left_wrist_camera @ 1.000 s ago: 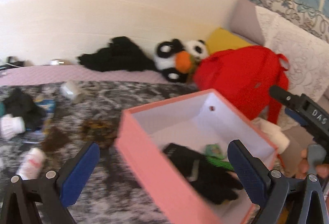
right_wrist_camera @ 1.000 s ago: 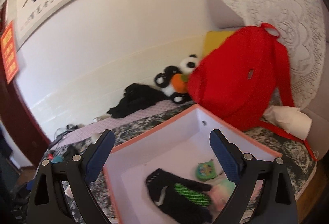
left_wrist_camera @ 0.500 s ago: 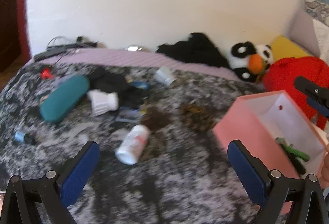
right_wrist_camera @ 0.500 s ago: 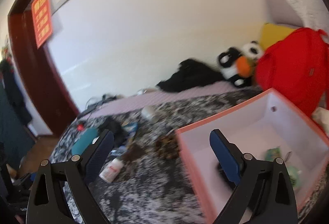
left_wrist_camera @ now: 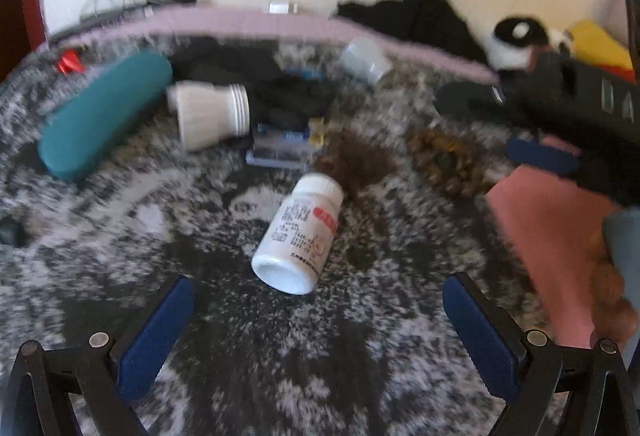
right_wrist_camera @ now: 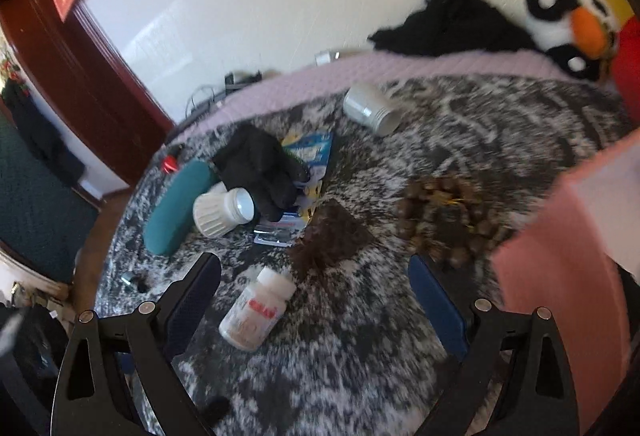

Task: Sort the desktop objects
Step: 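Withdraw both open grippers from the pink box toward the table, then grasp the white pill bottle with the left gripper while the right grasps the brown mesh pouch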

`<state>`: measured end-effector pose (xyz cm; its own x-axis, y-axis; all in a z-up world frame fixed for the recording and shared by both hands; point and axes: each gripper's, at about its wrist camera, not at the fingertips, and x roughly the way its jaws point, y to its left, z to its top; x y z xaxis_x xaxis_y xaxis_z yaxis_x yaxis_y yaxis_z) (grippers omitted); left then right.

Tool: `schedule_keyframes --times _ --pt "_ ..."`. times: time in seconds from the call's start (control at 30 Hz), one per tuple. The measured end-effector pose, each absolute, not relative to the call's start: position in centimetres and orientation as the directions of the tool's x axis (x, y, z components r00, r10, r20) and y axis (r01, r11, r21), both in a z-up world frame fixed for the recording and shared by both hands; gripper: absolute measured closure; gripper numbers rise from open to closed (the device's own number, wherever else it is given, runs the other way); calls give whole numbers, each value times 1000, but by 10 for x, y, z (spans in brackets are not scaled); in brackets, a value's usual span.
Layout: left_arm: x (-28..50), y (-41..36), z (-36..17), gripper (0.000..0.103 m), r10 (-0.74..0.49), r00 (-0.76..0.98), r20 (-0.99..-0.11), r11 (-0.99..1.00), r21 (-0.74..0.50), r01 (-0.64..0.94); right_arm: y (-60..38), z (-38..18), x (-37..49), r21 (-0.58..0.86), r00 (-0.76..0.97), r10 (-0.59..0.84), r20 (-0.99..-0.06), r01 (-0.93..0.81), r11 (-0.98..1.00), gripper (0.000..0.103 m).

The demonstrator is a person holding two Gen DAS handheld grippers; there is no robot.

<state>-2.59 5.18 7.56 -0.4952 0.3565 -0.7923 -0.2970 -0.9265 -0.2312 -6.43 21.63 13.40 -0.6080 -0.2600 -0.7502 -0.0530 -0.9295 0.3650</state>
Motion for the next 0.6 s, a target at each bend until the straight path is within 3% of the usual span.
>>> schedule_keyframes --times 0.23,0.6 --pt "-52 64 42 0 329 -449 -831 -932 -210 -294 207 81 -111 368 -517 -271 -812 -93 -925 6" --pt "-69 65 24 0 291 -457 -840 -946 -183 -267 200 54 -135 298 -507 -202 -838 -116 -947 6"
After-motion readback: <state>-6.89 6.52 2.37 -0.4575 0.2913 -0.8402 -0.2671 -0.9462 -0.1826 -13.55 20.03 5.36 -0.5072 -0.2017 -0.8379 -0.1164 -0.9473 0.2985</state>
